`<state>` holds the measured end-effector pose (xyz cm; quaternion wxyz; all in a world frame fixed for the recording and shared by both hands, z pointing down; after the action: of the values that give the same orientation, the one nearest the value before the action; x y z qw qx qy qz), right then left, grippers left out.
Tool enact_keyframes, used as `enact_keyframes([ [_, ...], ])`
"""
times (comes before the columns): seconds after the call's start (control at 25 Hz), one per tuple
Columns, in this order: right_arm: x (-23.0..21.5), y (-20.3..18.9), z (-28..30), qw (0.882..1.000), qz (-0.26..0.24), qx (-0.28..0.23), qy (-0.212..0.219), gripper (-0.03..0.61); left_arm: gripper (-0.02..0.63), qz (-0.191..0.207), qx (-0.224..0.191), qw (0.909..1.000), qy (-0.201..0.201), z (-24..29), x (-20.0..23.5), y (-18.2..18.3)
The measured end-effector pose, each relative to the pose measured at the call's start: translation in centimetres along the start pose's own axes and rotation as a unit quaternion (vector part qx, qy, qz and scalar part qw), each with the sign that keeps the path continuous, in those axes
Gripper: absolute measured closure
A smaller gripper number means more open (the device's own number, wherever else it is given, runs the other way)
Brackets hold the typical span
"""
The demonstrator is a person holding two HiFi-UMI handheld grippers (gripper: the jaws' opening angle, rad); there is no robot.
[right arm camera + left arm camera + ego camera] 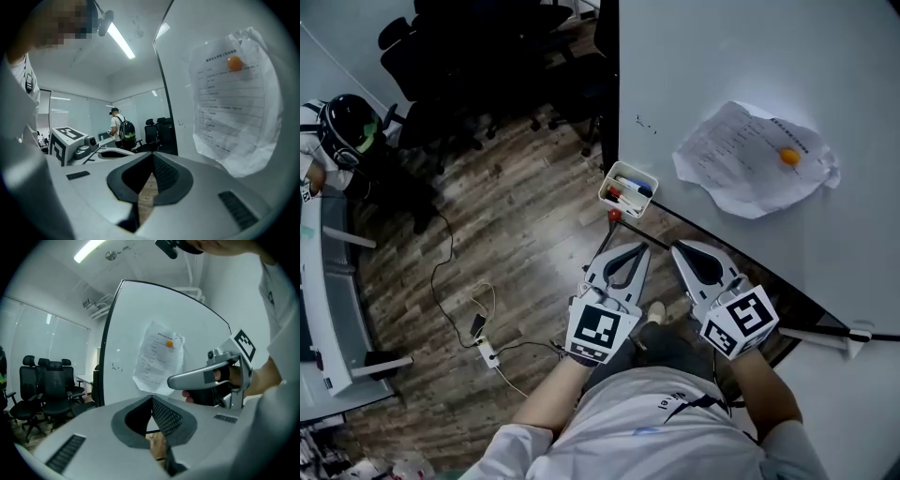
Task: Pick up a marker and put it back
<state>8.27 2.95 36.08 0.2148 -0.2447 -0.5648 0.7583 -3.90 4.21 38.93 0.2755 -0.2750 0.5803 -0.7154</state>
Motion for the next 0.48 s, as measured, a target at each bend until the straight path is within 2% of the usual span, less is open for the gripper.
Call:
enact_keyframes([
  [0.28, -2.3, -0.3, 3.3, 1.0, 0.009, 0.004, -0.002, 0.566, 0.601, 0.052, 0.042, 0.9967, -0.047, 4.0, 3.2, -1.4],
  [0.48, -4.4, -0.1, 5.8, 1.0, 0.003, 0.007, 0.009, 0.566, 0.598, 0.085, 0.075, 0.9921, -0.054, 6.9, 5.5, -2.4],
])
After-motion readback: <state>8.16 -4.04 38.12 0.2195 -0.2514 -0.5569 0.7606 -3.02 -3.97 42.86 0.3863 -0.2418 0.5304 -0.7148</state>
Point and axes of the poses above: the fingertips, and each gripper's own axes: z forward along the fingers, x to its left, y out of its top, the point moved 6 cm from there along -z, backward along the fingers, and after that the axes turned 10 degrees about -y, right-handed, at the moved point
